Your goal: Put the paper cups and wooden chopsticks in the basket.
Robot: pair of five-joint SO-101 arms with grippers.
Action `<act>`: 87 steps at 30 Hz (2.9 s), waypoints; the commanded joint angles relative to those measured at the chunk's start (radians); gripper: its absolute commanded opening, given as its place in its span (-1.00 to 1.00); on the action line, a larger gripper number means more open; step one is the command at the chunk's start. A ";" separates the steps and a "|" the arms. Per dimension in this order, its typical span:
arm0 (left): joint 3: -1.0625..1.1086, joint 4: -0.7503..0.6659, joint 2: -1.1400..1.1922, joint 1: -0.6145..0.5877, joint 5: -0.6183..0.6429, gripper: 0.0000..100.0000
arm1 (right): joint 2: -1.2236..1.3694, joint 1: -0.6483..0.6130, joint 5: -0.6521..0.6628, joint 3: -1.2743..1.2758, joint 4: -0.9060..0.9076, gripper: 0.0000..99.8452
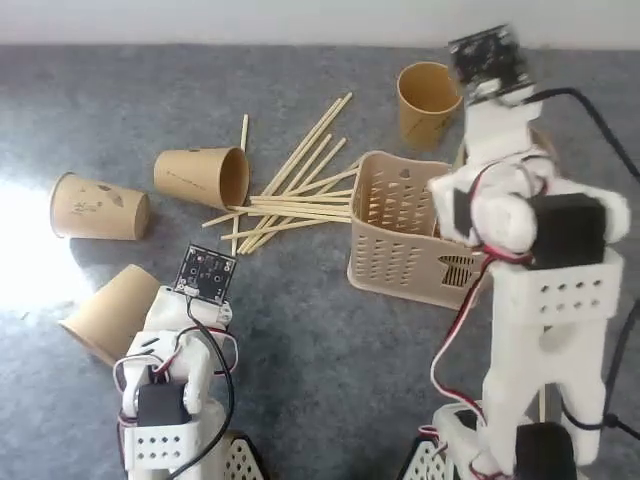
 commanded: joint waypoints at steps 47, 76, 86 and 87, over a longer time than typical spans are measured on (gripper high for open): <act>-0.018 -0.034 -0.008 -0.008 0.008 -0.96 | 0.016 0.002 0.058 -0.029 0.041 -0.31; -0.018 -0.031 -0.008 -0.008 0.008 -0.96 | -0.087 0.707 0.293 0.298 -0.067 -0.55; -0.018 -0.032 -0.008 -0.008 0.008 -0.96 | -0.087 0.710 0.295 0.632 -0.311 -0.68; -0.018 -0.032 -0.008 -0.008 0.008 -0.96 | -0.085 0.710 0.296 0.667 -0.337 -0.68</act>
